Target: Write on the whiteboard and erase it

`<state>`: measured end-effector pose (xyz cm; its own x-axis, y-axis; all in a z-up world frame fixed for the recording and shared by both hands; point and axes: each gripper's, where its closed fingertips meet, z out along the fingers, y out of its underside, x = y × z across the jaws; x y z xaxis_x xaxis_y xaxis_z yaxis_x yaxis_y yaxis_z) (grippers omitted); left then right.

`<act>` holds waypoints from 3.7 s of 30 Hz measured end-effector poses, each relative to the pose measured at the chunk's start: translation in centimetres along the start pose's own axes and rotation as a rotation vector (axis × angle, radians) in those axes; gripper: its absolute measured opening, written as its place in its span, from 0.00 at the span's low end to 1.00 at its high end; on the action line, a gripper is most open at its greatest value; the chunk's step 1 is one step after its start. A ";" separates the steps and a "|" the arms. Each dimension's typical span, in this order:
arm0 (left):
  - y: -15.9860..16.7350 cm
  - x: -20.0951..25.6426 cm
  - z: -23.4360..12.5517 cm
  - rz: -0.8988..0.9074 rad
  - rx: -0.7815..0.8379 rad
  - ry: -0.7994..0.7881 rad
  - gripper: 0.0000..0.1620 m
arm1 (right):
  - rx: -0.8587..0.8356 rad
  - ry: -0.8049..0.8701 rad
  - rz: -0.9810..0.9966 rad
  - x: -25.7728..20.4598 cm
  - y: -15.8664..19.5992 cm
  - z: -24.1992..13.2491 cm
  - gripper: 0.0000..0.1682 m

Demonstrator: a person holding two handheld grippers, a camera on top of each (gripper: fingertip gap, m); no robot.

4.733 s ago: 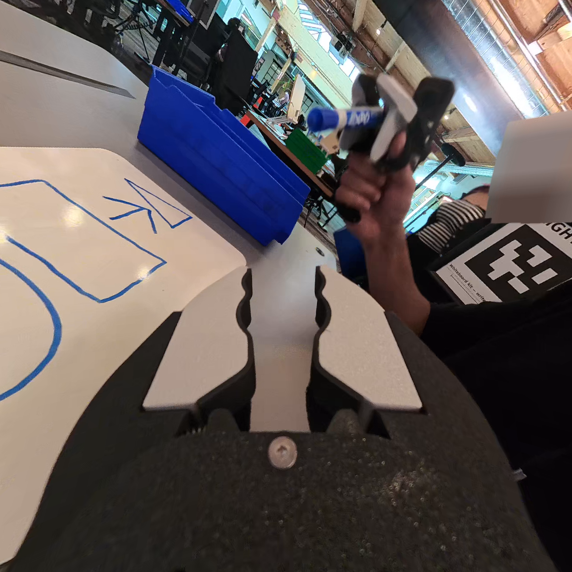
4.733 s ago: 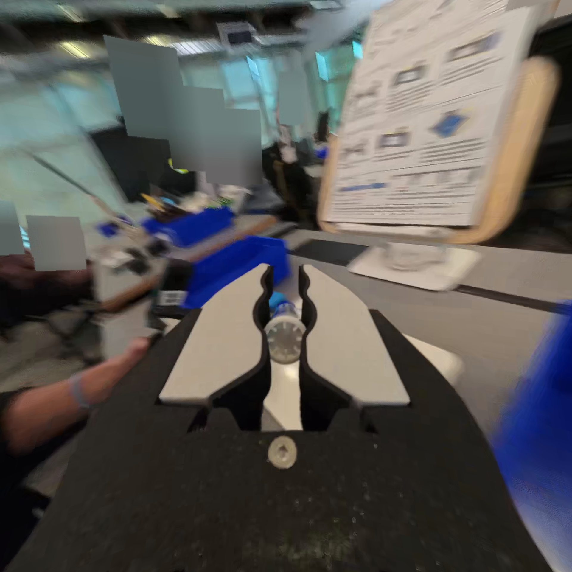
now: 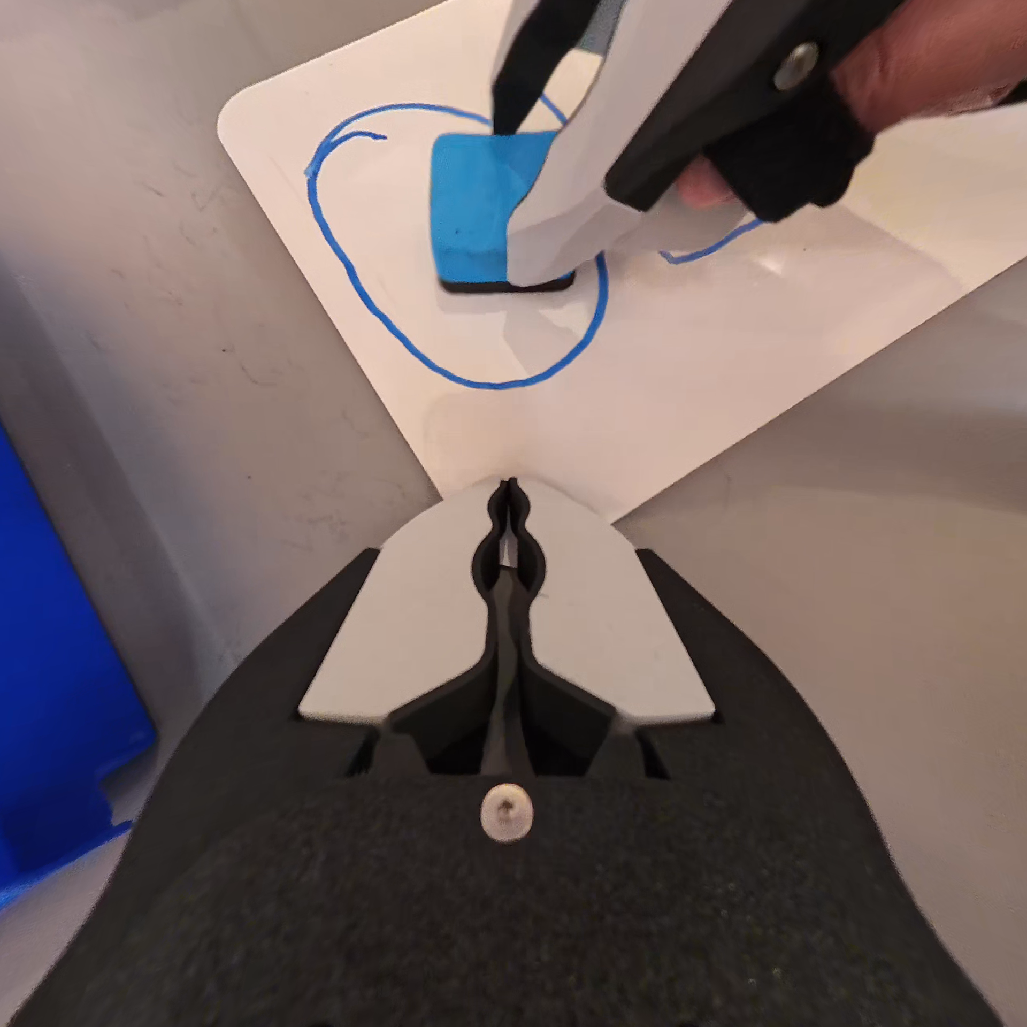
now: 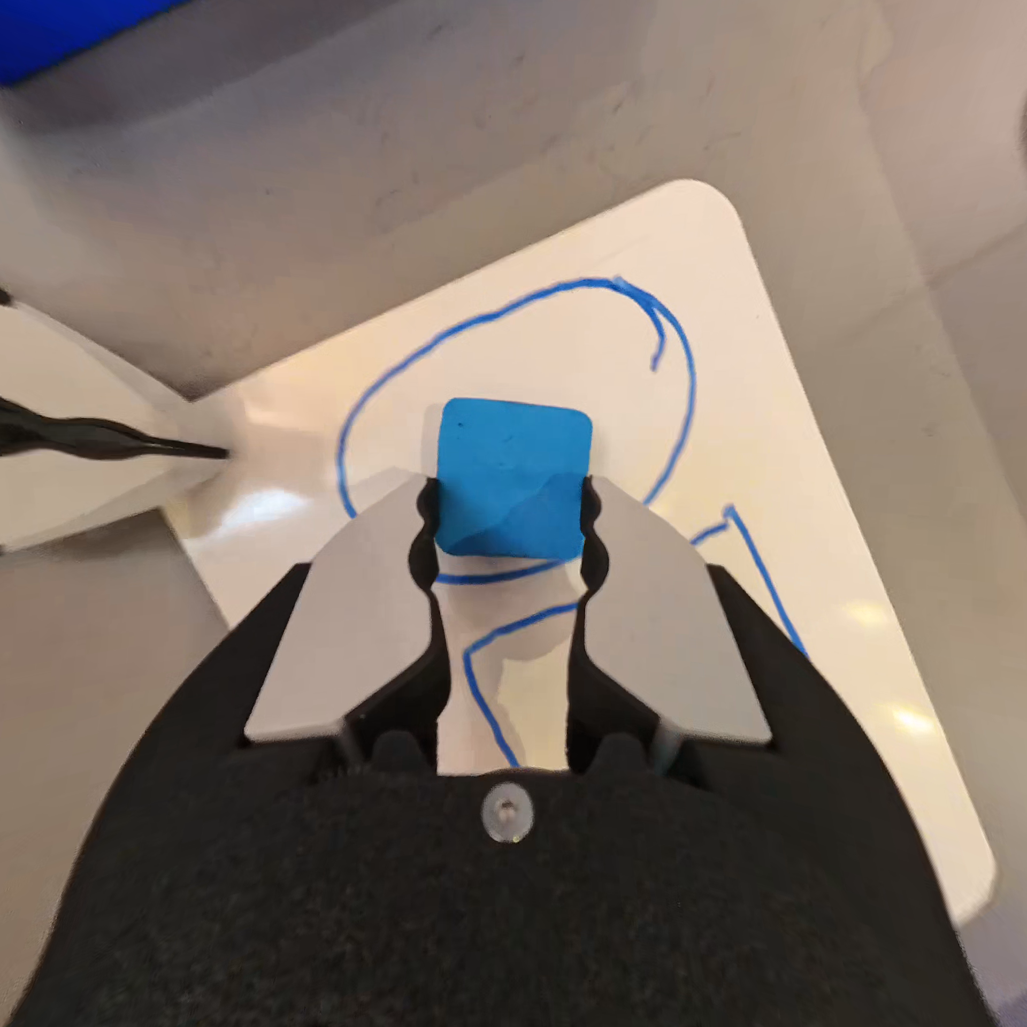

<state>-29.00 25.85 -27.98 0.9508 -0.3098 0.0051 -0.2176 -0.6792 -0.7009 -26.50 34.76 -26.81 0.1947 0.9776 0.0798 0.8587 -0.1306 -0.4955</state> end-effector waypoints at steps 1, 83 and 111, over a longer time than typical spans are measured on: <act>0.0 -0.2 0.0 0.005 -0.003 -0.015 0.00 | 0.001 -0.042 -0.002 -0.7 -0.4 0.1 0.29; -0.1 0.8 0.2 0.020 0.004 0.014 0.00 | -0.358 -0.104 -0.304 4.0 2.9 -0.9 0.28; -0.1 1.1 0.1 0.035 0.005 0.034 0.00 | -0.369 -0.070 -0.180 6.6 6.2 -2.6 0.28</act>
<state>-27.91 25.65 -27.99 0.9346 -0.3558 0.0047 -0.2494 -0.6644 -0.7046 -18.64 39.97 -27.17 0.0043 0.9975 0.0712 0.9909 0.0053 -0.1346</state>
